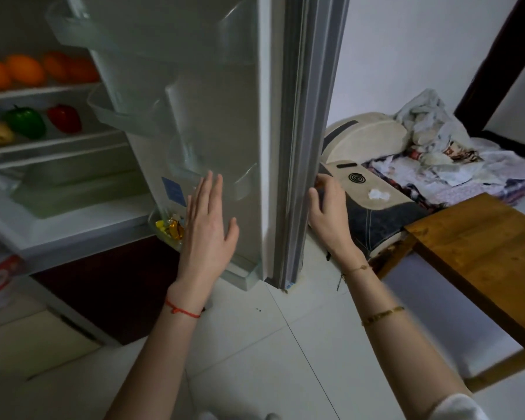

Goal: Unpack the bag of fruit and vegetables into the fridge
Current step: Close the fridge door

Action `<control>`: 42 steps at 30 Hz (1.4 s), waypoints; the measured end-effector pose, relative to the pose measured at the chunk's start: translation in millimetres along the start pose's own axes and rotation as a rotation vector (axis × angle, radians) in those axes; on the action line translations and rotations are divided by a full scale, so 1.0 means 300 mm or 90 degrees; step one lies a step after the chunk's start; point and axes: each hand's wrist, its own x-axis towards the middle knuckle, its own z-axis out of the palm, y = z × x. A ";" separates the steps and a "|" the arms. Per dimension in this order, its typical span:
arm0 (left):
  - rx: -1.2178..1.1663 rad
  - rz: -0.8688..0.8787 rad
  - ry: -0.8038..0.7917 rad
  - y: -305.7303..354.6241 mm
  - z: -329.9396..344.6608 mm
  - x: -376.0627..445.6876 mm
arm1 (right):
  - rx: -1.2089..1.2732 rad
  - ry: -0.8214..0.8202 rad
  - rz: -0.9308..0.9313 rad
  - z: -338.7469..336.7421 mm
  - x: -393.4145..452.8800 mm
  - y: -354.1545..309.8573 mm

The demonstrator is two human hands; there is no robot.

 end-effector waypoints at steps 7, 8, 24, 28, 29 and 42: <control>-0.035 -0.046 0.019 -0.088 -0.138 -0.155 | 0.016 0.032 -0.067 0.042 -0.191 -0.142; -0.035 -0.050 0.020 -0.106 -0.162 -0.177 | 0.022 0.032 -0.075 0.053 -0.218 -0.167; -0.059 -0.067 -0.042 -0.348 -0.500 -0.546 | 0.066 -0.047 -0.279 0.319 -0.583 -0.658; -0.071 -0.081 -0.048 -0.402 -0.548 -0.610 | 0.085 -0.088 -0.328 0.402 -0.620 -0.763; -0.077 -0.088 -0.051 -0.418 -0.557 -0.625 | 0.090 -0.097 -0.336 0.424 -0.628 -0.786; -0.040 -0.245 0.018 -0.774 -0.700 -0.642 | 0.179 -0.244 -0.399 0.786 -0.582 -1.064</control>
